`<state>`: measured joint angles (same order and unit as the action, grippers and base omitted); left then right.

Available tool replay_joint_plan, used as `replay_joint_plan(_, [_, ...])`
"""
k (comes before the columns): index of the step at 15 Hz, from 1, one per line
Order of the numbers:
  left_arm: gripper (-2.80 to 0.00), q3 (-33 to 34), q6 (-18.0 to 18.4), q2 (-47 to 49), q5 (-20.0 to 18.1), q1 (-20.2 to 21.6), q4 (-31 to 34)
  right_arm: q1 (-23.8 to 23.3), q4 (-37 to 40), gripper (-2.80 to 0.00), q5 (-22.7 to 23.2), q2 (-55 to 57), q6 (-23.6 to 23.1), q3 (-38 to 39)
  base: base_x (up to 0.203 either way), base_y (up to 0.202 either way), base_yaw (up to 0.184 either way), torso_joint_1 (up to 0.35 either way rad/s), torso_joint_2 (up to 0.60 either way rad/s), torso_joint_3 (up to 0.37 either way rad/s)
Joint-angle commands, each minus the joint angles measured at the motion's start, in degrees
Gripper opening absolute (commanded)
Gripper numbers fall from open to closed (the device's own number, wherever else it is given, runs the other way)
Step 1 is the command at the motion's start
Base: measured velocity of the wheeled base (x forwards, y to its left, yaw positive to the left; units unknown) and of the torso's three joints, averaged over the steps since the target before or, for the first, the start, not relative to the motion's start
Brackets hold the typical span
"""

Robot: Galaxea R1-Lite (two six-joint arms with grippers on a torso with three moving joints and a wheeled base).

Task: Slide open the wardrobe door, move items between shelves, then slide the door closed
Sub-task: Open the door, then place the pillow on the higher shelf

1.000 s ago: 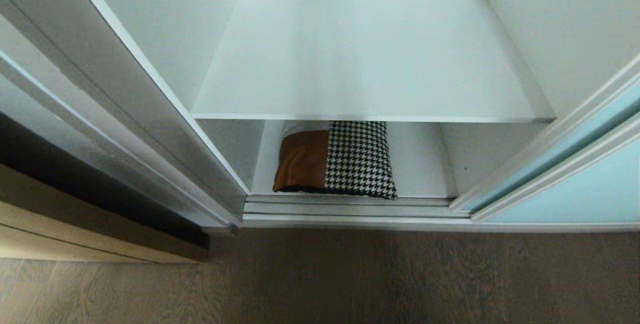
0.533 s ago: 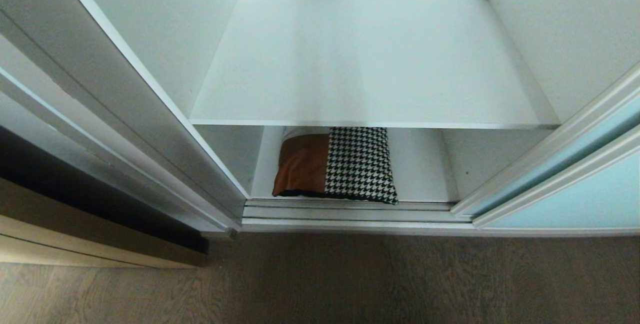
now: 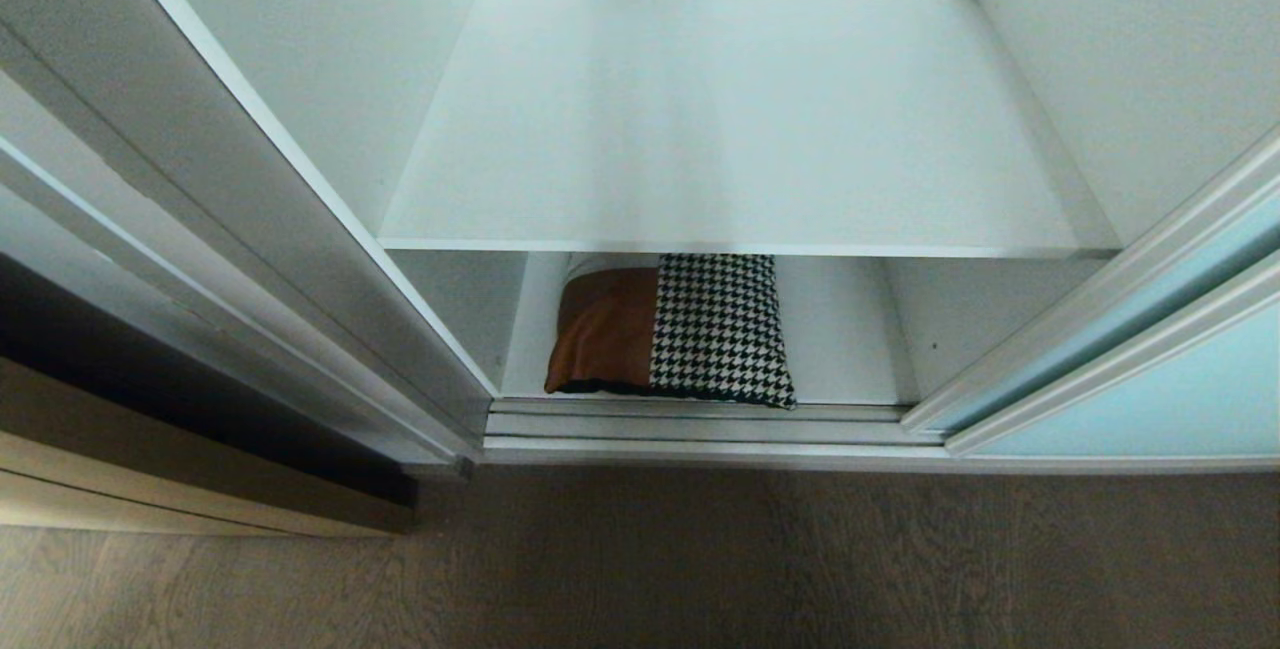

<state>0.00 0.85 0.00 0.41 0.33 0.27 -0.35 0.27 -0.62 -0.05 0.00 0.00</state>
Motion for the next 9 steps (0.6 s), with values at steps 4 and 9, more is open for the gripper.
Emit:
replay_joint_plan(4, [-2.8,0.09,0.03,0.09,0.02,0.02,0.0,0.0,-0.12,-2.8,0.01,0.03,-0.51,0.0,0.0,0.0,0.0,0.0,0.0,0.0])
replay_joint_plan(9, [-2.8,0.09,0.03,0.09,0.02,0.02,0.0,0.0,-0.08,-2.8,0.03,-0.04,0.75,0.0,0.0,0.0,0.0,0.0,0.0,0.0])
